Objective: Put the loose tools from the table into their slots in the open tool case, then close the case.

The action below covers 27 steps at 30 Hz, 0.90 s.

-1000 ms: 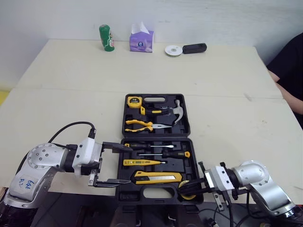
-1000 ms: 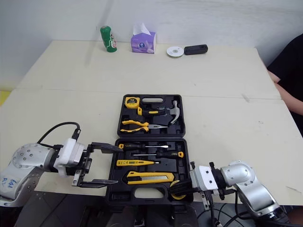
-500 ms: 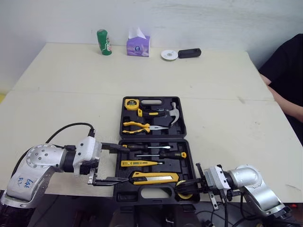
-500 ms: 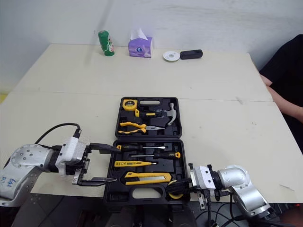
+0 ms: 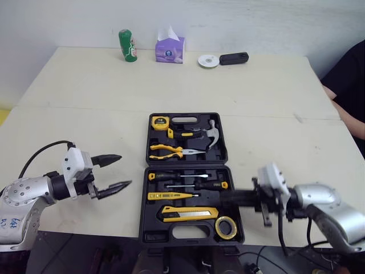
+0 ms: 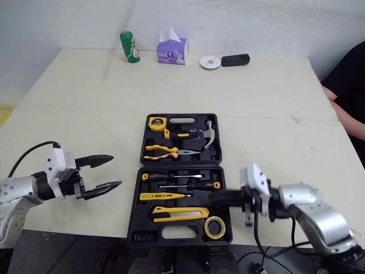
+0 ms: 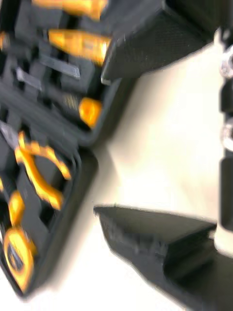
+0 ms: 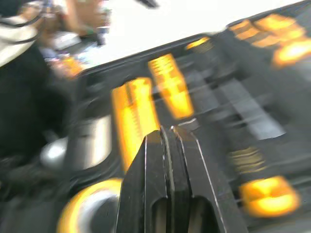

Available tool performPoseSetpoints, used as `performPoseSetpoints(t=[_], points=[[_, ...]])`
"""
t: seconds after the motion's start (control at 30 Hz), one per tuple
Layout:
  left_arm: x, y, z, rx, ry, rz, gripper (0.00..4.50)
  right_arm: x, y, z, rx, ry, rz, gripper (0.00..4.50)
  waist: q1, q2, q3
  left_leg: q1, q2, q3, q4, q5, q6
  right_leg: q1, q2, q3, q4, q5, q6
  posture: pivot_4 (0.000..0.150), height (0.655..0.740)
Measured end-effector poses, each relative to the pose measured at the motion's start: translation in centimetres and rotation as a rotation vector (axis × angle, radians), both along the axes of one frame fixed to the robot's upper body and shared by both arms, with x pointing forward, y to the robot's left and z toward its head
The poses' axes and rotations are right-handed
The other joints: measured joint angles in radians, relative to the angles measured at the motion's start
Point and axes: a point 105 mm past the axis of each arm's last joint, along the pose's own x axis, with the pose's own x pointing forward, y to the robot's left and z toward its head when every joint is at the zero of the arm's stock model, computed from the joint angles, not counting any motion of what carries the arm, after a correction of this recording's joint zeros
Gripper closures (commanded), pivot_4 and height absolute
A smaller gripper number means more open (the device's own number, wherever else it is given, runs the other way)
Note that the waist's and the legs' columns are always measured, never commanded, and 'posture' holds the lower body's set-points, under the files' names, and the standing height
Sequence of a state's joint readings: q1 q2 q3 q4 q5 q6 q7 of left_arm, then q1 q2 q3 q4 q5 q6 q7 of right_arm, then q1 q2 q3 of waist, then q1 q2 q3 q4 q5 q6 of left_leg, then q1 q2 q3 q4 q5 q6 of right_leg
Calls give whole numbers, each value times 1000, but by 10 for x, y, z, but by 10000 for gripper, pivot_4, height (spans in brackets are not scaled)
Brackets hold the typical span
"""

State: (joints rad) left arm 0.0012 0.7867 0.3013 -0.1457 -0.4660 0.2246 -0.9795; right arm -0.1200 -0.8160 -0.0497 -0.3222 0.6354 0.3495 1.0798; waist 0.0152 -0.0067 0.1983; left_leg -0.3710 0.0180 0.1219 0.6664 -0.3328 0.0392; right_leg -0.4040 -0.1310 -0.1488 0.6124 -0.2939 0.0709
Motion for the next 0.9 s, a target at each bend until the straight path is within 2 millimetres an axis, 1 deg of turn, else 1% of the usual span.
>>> performPoseSetpoints(t=[0.03,0.07,0.13,0.17,0.2,0.23,0.3,0.33,0.43,0.53,0.6,0.67,0.73,0.9], points=[[2,2,-3,0,3,17,21005,9,-10,2,-13,-21,-58,45000,2,0,0,0,0,0,0,0,1,0,0,0,0,0,0,1500,7400],[3,2,-6,0,3,27,25785,15,-18,0,-28,-34,-103,45000,4,0,0,-1,0,0,0,0,1,-1,0,-1,-1,0,0,1500,7400],[7,0,-13,2,13,37,33995,28,-34,-9,-90,-58,-176,45000,11,0,0,-2,-1,0,0,0,2,-1,0,-2,-1,0,0,1500,7400],[9,-3,-15,7,15,42,39296,30,-43,-15,-138,-47,-186,45000,13,1,1,-3,-2,0,0,1,4,-2,-1,-2,-1,0,1,1500,7400],[11,-6,-17,8,14,43,42081,32,-52,-21,-191,-27,-201,45000,13,2,1,-4,-3,1,0,2,5,-2,-1,-2,-1,1,1,1500,7400],[13,-8,-19,11,15,48,43657,35,-61,-24,-225,-17,-221,45000,11,2,1,-4,-3,1,0,2,6,-1,-1,-2,-1,1,2,1500,7400],[16,-10,-22,12,17,54,43657,39,-68,-24,-245,-21,-242,45000,9,2,1,-4,-3,2,0,3,6,-1,-1,-2,-1,2,3,1500,7400],[21,-15,-23,11,11,62,43657,42,-72,-24,-259,-22,-260,45000,5,2,1,-3,-2,2,0,3,6,0,-1,-2,-1,2,3,1500,7400],[27,-27,-29,2,21,57,43657,46,-71,-29,-270,-11,-259,45000,4,2,1,-2,-2,2,0,4,5,0,-1,-1,-1,2,3,1500,7400],[34,-39,-36,-54,67,72,43657,46,-54,-44,-250,10,-219,45000,5,2,1,-1,-2,1,0,6,3,0,0,-2,1,2,3,1500,7400],[37,-45,-38,-48,82,46,43657,52,-47,-49,-243,13,-223,45000,4,2,1,-1,-2,2,0,6,3,0,0,-1,2,2,2,1500,7400],[39,-53,-40,-36,91,16,43657,58,-40,-47,-231,-4,-227,45000,1,2,1,-1,-2,2,0,6,3,0,0,-1,2,2,2,1500,7400],[39,-56,-41,-40,100,9,43657,61,-33,-46,-204,-8,-226,45000,0,2,1,-1,-2,1,0,6,3,0,0,-1,3,2,2,1500,7400],[39,-65,-46,-57,116,0,43657,58,-20,-50,-199,9,-188,45000,3,2,1,-1,-2,1,2,7,5,1,-1,-1,5,2,2,1500,7400]])
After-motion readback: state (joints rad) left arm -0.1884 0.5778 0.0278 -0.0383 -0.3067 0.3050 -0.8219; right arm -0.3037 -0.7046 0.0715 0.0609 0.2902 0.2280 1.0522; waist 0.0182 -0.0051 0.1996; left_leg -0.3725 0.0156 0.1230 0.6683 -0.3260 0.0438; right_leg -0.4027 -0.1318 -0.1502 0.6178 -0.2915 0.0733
